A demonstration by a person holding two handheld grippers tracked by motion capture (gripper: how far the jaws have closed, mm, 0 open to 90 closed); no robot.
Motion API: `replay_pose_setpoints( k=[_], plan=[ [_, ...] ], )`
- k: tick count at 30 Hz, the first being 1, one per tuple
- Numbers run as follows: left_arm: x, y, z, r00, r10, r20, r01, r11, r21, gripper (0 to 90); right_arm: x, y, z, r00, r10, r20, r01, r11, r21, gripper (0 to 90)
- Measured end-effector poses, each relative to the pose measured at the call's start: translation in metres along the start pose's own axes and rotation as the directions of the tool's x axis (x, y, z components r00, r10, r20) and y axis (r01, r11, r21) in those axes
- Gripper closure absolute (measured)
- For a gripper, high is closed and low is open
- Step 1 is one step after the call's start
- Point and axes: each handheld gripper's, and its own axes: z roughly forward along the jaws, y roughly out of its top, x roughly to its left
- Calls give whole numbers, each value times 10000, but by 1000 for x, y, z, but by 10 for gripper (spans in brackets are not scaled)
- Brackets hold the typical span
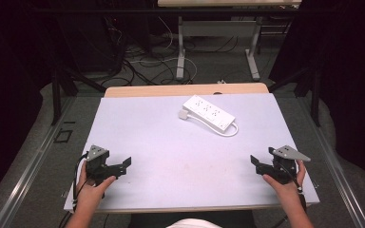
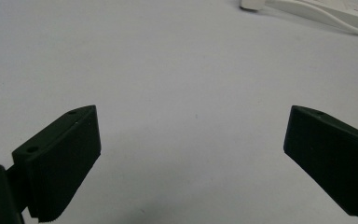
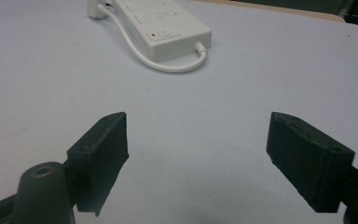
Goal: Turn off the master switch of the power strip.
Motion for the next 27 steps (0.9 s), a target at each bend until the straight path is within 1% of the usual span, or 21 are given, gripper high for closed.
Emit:
replay_pose_setpoints(
  k=[1, 2, 3, 4, 5, 8, 9, 10, 11, 12, 13, 16, 17, 18, 19, 21, 23, 24, 25, 26, 27],
  plan=[
    [-1, 0, 1, 10000, -7, 67, 7, 10000, -15, 39, -2, -2, 4, 9997, -222, 37, 222, 9997, -103, 196],
    [-1, 0, 1, 10000, -7, 67, 7, 10000, -15, 37, -2, -3, 4, 9999, -163, 53, 163, 9999, 54, 196],
    [-2, 0, 1, 10000, 13, 39, -14, 10000, 20, 31, -2, -4, 6, 9997, -212, 81, 213, 9998, -55, 196],
    [-2, 0, 1, 10000, 13, 39, -14, 10000, 20, 22, -2, -4, 6, 9997, -212, 81, 213, 9998, -55, 196],
    [-3, -1, 3, 10000, -4, 63, 4, 10000, 22, 8, -2, -5, 6, 9998, -183, -29, 183, 9998, -18, 197],
    [-3, -2, 5, 10000, -58, 43, 57, 9999, 120, 6, -1, -6, 5, 9998, -192, -46, 192, 9998, 50, 197],
    [-4, -3, 6, 10000, -74, 24, 73, 9997, 224, 6, -1, -6, 4, 9996, -292, -55, 293, 9995, 123, 197],
    [-4, -3, 6, 10000, -74, 24, 73, 9997, 224, 6, 0, -6, 6, 9996, -294, -44, 294, 9995, -70, 197],
    [-5, -3, 5, 9999, -77, 72, 75, 9997, 249, 6, 0, -6, 6, 9996, -294, -44, 294, 9995, -70, 197],
    [-5, -3, 5, 9999, -49, 136, 46, 9997, 248, 6, -1, -5, 5, 9989, -455, -116, 454, 9989, -65, 197],
    [-5, -2, 5, 9999, 6, 120, -7, 9999, 119, 6, -1, -4, 5, 9988, -468, -170, 466, 9989, -99, 198],
    [-6, -1, 4, 9999, 90, 111, -90, 10000, 15, 6, -2, -3, 4, 9991, -349, -254, 346, 9993, -120, 198],
    [-7, -1, 4, 9999, 118, 90, -118, 9999, -22, 6, -1, -3, 3, 9993, -342, -163, 338, 9992, -194, 198],
    [-8, -2, 4, 9999, 146, 62, -146, 9999, -12, 6, -2, -3, 3, 9989, -433, -180, 429, 9988, -221, 198],
    [-8, -2, 4, 9999, 146, 62, -146, 9999, -12, 6, -2, -2, 2, 9990, -422, -147, 419, 9989, -219, 199],
    [-9, -1, 4, 9996, 294, 2, -294, 9996, 40, 6, -2, -1, 1, 9988, -451, -201, 447, 9988, -222, 199],
    [-10, -2, 4, 9996, 280, -63, -280, 9995, 113, 6, -1, 0, 0, 9990, -423, -172, 419, 9989, -205, 199],
    [-11, -3, 5, 9997, 244, -68, -243, 9996, 144, 6, -1, 1, 1, 9986, -507, -115, 503, 9982, -319, 199],
    [-11, -3, 5, 9997, 227, -43, -226, 9995, 200, 6, -1, 2, -1, 9987, -499, -113, 497, 9986, -156, 199],
    [-11, -4, 5, 9998, 186, -21, -186, 9995, 242, 6, -1, 3, -1, 9990, -437, -137, 433, 9987, -267, 199],
    [-11, -4, 5, 9998, 216, -4, -215, 9994, 282, 6, -1, 3, -1, 9990, -427, -140, 423, 9987, -269, 199]
  ],
)
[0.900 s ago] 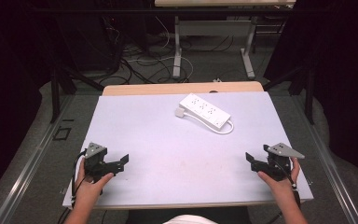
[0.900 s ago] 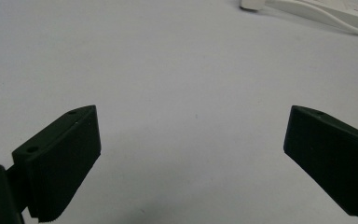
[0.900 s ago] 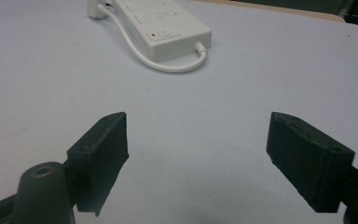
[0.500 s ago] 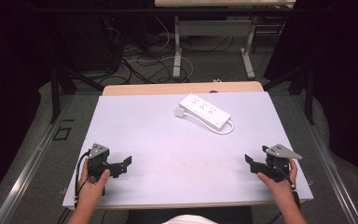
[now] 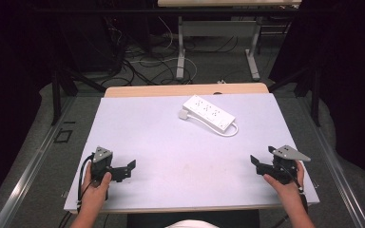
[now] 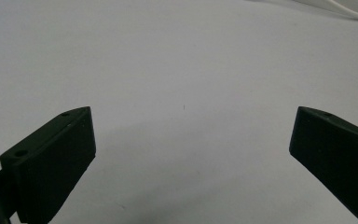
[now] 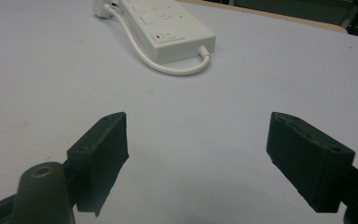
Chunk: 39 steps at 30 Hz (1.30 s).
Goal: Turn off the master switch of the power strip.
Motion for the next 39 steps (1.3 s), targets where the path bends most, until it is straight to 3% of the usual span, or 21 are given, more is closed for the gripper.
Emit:
replay_pose_setpoints(
  k=[10, 22, 27, 28, 33, 39],
  plan=[
    [-2, -1, 2, 9998, 151, 100, -153, 9998, 154, 7, -1, 7, 6, 9996, 272, -26, -271, 9993, 244, 205],
    [-4, -3, 3, 9994, 325, 107, -328, 9989, 325, 7, 0, 20, 10, 9994, 194, -277, -180, 9987, 484, 216],
    [-3, -3, 2, 9995, 278, 128, -283, 9987, 418, 8, 1, 29, 14, 9993, -106, -363, 128, 9981, 608, 223],
    [-3, -3, 2, 9995, 294, 112, -298, 9987, 421, 8, 3, 30, 14, 9990, 82, -432, -50, 9973, 728, 223],
    [-3, -3, 2, 9995, 318, 35, -320, 9985, 437, 8, 2, 36, 16, 9989, -143, -450, 175, 9972, 720, 226],
    [-4, -3, 3, 9989, 410, -206, -401, 9984, 408, 8, 4, 45, 19, 9977, -346, -582, 395, 9955, 861, 228]
  ],
)
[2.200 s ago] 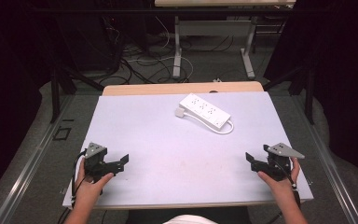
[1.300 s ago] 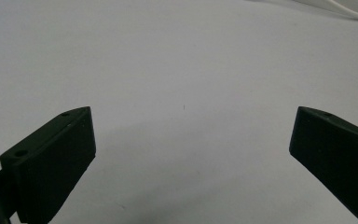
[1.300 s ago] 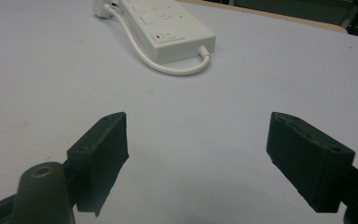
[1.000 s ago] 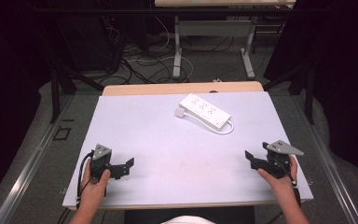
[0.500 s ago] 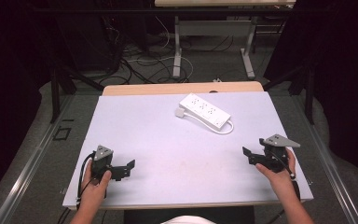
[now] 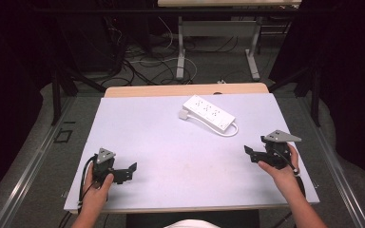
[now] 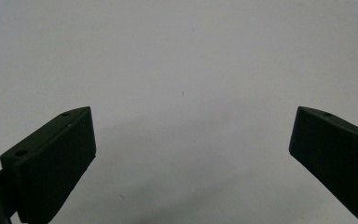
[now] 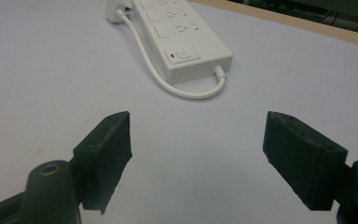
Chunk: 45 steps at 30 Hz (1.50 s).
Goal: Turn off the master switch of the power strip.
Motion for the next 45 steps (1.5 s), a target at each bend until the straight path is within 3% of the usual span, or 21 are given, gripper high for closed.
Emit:
replay_pose_setpoints(
  k=[9, 15, 18, 25, 45],
  plan=[
    [1, 0, -1, 9994, 135, -317, -129, 9997, 187, 8, 2, 13, 6, 9995, -293, -69, 294, 9995, 121, 245],
    [3, 0, -1, 9988, 8, -495, 2, 9998, 206, 7, 3, 21, 9, 9982, -603, -49, 603, 9981, 154, 261],
    [3, 0, -1, 9987, -10, -502, 18, 9999, 165, 8, 4, 25, 10, 9969, -782, -64, 783, 9968, 169, 269],
    [3, 0, -1, 9988, -16, -493, 23, 9999, 151, 8, 2, 33, 15, 9973, -709, -193, 713, 9973, 194, 282],
    [3, 0, -1, 9992, -42, -403, 48, 9999, 160, 8, 3, 66, 35, 9846, -1675, -509, 1709, 9826, 724, 326]
  ],
)
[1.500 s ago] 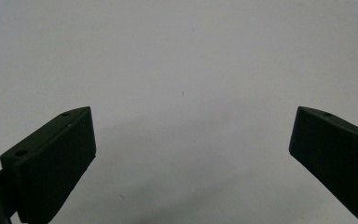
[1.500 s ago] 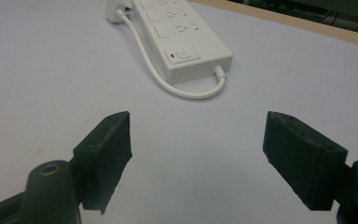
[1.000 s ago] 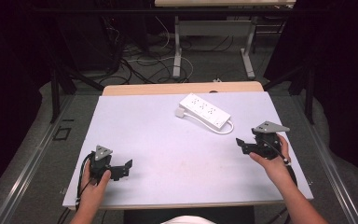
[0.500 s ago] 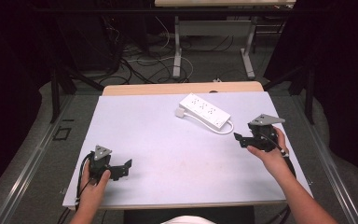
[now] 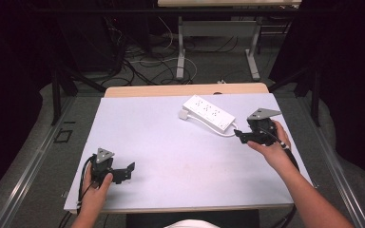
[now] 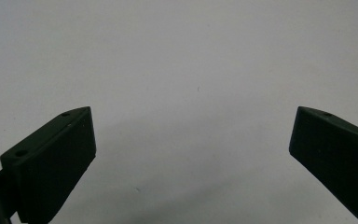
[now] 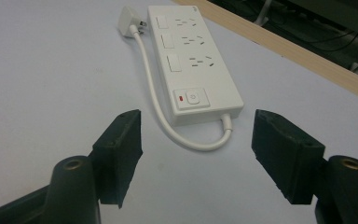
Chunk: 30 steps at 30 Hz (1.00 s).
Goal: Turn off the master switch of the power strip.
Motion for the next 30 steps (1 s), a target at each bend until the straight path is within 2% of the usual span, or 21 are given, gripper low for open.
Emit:
replay_pose_setpoints(
  k=[9, 12, 14, 17, 24, 26, 27, 30],
  plan=[
    [0, 0, 0, 9999, 113, 47, -113, 9998, 136, 8, -2, 12, 7, 9994, -350, -50, 351, 9991, 220, 325],
    [0, 0, 0, 10000, 24, 31, -24, 10000, 50, 8, -2, 14, 9, 9990, -440, -73, 441, 9987, 256, 325],
    [0, 0, 0, 10000, 8, 34, -8, 10000, 24, 8, -3, 17, 12, 9991, -419, 21, 418, 9986, 315, 325],
    [0, 0, 0, 10000, 12, 35, -12, 10000, 31, 8, -4, 22, 16, 9970, -766, 96, 761, 9963, 392, 327],
    [0, 0, 1, 10000, -4, 61, 4, 10000, 59, 8, -1, 32, 19, 9946, -1000, 277, 984, 9936, 553, 343],
    [0, 0, 1, 10000, -2, 50, 2, 10000, 60, 8, 0, 35, 21, 9961, -861, 166, 849, 9944, 627, 346],
    [0, 0, 1, 10000, -9, 67, 8, 10000, 74, 8, 0, 38, 23, 9947, -1023, 143, 1009, 9919, 773, 350],
    [0, 0, 1, 10000, -9, 59, 8, 10000, 68, 8, 2, 40, 25, 9953, -962, 108, 947, 9910, 944, 351]
  ],
)
